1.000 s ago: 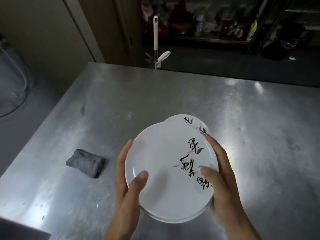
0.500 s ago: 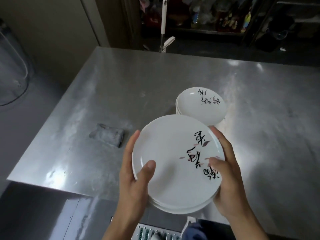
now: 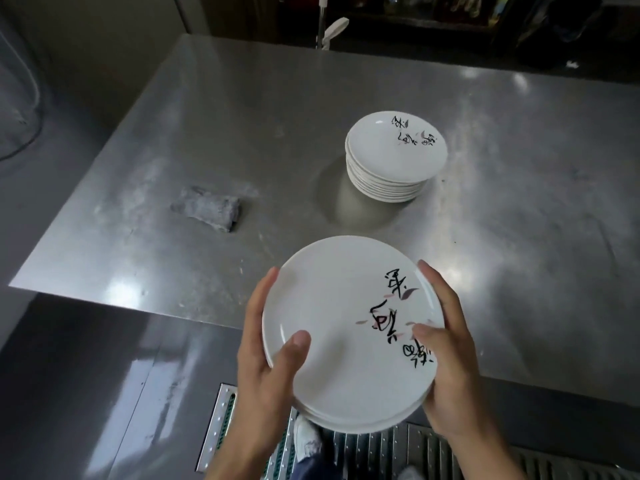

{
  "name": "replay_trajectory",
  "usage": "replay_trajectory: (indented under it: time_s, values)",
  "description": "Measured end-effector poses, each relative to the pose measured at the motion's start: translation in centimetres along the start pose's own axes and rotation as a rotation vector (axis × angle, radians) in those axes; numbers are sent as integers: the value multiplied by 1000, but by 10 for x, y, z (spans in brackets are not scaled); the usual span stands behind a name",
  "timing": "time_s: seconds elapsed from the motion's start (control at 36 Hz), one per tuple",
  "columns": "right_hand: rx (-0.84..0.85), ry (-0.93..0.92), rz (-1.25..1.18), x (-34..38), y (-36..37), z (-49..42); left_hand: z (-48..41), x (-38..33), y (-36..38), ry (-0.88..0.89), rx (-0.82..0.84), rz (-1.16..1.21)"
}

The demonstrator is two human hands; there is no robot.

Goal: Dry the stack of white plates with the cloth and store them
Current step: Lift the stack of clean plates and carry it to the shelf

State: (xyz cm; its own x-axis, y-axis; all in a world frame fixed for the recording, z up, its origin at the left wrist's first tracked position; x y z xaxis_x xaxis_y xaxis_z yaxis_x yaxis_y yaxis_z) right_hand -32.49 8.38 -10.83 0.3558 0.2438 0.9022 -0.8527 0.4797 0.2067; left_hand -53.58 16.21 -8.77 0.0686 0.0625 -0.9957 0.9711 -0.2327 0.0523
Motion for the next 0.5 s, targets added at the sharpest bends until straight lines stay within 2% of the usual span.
replay_trajectory:
  time_s: [0.5]
  values:
    - [-99, 42, 40, -54, -167, 102, 153, 37, 120, -3, 24, -47]
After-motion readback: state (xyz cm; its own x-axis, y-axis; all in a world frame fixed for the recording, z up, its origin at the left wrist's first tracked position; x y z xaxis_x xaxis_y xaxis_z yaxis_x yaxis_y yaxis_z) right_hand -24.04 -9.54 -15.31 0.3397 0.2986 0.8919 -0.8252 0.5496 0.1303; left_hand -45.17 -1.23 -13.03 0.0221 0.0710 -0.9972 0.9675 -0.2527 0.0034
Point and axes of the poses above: each hand's wrist, its own z-axis away from the middle knuckle, its own y-axis out of the palm, x = y × z, the point moved 9 cm from there along -z, towards the middle knuckle, and after that the axes turned 13 degrees about y, right-handed, at the moved point
